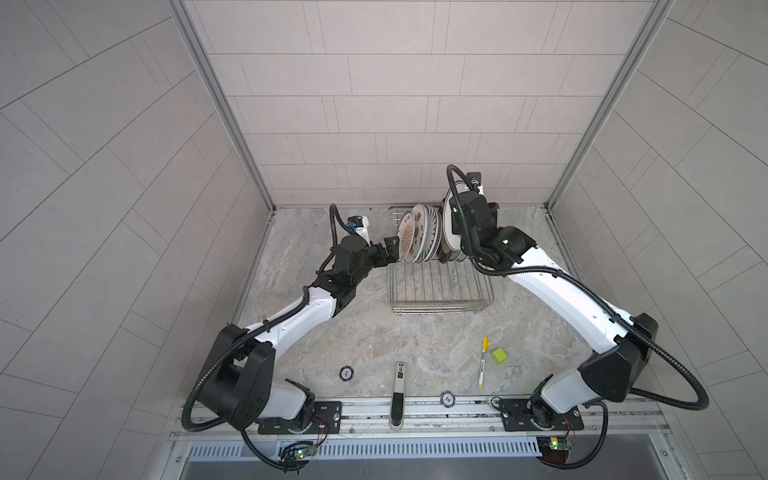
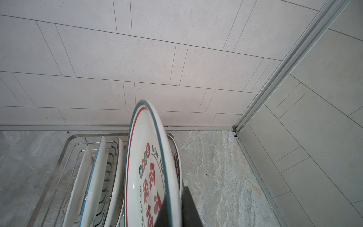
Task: Unload the plates from the dish rack
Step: 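Lift the white printed plate up out of the rack with the right gripper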
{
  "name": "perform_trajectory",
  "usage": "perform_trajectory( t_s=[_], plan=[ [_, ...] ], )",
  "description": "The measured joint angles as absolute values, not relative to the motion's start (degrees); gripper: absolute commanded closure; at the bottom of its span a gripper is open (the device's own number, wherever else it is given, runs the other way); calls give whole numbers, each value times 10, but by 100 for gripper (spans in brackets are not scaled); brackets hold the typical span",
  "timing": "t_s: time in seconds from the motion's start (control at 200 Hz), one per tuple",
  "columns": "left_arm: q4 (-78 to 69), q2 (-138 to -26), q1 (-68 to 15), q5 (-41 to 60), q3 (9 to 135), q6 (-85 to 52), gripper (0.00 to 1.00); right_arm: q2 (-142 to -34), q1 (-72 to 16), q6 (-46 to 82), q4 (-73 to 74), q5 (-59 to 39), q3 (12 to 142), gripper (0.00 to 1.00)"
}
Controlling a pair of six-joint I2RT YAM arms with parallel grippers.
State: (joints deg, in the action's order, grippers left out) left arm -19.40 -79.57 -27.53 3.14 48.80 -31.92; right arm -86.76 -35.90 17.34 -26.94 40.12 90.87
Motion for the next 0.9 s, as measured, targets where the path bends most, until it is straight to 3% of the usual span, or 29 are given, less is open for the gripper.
perform_trajectory(
  t_s=[0.365, 0.63, 0.901],
  plan=[
    [-206, -713, -261, 27, 453, -269, 0, -781, -349, 180, -207, 279, 801, 100],
    [-237, -701, -222, 102, 435, -280, 0, -750, -291, 235, -109, 87, 740, 100],
    [-305, -705, -207, 159, 397, -326, 0, -788, -243, 347, 30, -120, 698, 100]
  ],
)
